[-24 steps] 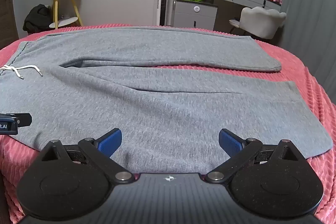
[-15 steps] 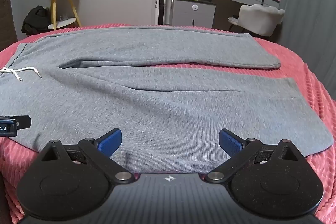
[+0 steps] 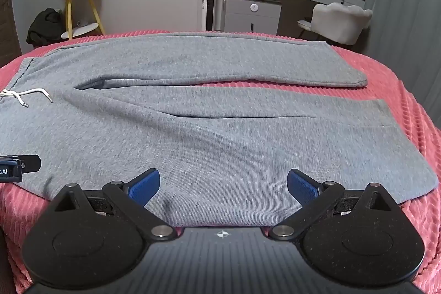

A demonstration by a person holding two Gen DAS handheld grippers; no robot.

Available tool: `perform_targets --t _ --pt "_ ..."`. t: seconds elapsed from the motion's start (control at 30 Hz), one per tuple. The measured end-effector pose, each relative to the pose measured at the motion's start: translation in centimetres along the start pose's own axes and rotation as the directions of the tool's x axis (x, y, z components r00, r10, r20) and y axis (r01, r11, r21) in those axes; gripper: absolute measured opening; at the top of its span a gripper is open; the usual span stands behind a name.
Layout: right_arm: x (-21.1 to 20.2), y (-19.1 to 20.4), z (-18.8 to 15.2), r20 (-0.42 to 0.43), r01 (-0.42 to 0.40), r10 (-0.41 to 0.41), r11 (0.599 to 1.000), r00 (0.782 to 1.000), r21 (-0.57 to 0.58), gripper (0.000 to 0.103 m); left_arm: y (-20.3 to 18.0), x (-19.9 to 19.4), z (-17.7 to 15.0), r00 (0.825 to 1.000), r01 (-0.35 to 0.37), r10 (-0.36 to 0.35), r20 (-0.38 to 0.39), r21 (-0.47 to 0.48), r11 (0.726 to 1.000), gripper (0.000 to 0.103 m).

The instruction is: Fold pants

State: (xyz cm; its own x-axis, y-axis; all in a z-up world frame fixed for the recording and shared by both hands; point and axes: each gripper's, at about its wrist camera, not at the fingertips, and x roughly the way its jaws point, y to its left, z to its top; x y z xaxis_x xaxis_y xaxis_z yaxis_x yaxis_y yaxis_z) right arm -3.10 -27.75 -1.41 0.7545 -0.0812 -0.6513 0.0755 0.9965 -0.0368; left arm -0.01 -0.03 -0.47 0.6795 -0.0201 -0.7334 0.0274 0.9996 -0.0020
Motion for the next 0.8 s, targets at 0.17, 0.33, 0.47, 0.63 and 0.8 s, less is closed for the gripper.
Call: perform_targets --t 0.17,0.33,0.47,0.63,0.8 --pt "-0.06 -0.26 -0.03 -0.001 -0.001 0.001 1.000 1.000 0.006 0.099 -0.09 0.02 -0.04 1.000 -0.001 0.001 -0.009 0.000 1.000 0.103" --pt "0.01 -0.17 0.02 -0.005 0.002 -0.002 1.000 1.000 0.008 0.099 -0.11 0.10 -0.04 1.000 -0.010 0.010 -0.016 0.001 1.000 0.103" --pt "0.02 -0.18 0.02 -0.005 0.003 -0.003 1.000 1.000 0.008 0.099 0.00 0.14 0.03 1.000 -0.012 0.012 -0.020 0.001 1.000 0.103" --pt "0.04 -0.18 0.00 -0.006 0.006 -0.006 1.000 1.000 0.009 0.099 0.17 0.19 0.02 1.000 -0.014 0.014 -0.023 -0.001 1.000 0.103" --pt "0.03 -0.20 -0.03 -0.006 0.007 -0.007 1.000 1.000 0.011 0.099 0.14 0.22 0.00 0.999 -0.018 0.018 -0.027 0.000 1.000 0.103"
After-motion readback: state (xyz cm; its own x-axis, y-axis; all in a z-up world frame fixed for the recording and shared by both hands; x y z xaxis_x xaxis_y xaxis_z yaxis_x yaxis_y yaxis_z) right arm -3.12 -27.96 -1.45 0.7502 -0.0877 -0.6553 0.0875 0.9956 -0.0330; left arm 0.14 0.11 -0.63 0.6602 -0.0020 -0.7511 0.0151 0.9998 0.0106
